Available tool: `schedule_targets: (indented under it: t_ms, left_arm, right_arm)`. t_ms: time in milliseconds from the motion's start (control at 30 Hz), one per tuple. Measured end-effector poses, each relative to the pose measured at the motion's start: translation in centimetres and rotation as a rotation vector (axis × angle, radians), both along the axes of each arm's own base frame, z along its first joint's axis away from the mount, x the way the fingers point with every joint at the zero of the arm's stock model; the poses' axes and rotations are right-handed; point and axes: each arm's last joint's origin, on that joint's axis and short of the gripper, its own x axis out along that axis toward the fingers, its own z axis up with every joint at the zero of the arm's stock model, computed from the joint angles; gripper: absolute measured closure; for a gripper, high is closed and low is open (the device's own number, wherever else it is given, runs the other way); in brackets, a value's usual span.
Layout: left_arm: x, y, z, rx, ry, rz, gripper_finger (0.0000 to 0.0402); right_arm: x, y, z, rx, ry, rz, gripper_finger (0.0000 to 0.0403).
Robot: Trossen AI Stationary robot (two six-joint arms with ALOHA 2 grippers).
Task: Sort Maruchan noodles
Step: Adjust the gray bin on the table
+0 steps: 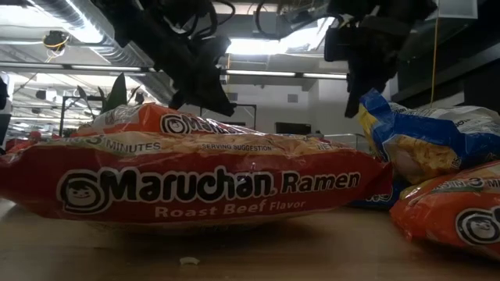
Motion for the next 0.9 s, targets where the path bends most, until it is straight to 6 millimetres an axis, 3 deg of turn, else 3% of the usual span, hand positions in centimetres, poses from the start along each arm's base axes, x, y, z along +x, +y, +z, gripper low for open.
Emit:
schedule_targets:
  t_ms: [200,533,900]
  left_arm:
    - [0.0,0.0,0.0,-0.001,-0.005,0.000,0.0401]
    - [0.0,0.1,0.0,0.002,0.002,0.006,0.0401]
    - [0.0,0.1,0.0,0.002,0.003,0.006,0.0401]
  right_arm:
    - [0.6,0.8,-1.8,0.005,-0.037,0.028,0.0403]
    - [3.4,2.4,-4.5,0.084,-0.082,0.131,0.0403]
    - [4.0,2.2,-5.9,-0.060,-0.045,-0.007,0.0403]
